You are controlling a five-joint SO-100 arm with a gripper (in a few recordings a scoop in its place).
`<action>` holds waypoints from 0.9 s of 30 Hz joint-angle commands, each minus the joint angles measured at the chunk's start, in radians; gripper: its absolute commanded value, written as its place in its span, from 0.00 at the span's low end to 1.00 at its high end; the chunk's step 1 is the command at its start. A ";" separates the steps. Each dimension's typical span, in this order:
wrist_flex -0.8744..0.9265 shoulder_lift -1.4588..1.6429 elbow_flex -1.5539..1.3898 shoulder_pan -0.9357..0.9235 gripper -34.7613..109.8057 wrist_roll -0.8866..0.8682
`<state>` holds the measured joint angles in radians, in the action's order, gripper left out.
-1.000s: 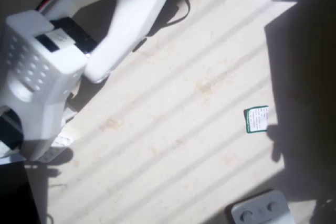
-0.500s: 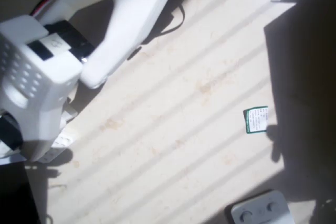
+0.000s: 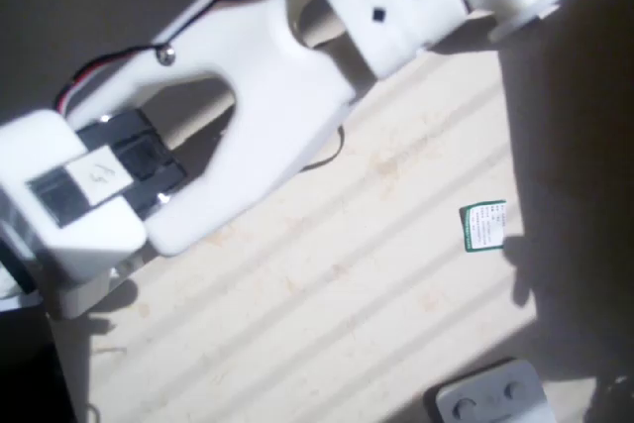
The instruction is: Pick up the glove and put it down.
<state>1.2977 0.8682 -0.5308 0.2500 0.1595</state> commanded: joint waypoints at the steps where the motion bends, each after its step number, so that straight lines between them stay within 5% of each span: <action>1: 0.052 0.091 0.034 -0.118 0.24 0.009; 15: 0.132 0.075 0.020 -0.468 0.24 0.130; 27: 0.141 -0.071 0.020 -0.546 0.24 0.132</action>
<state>1.4358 0.7992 -0.5308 -0.2792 0.2838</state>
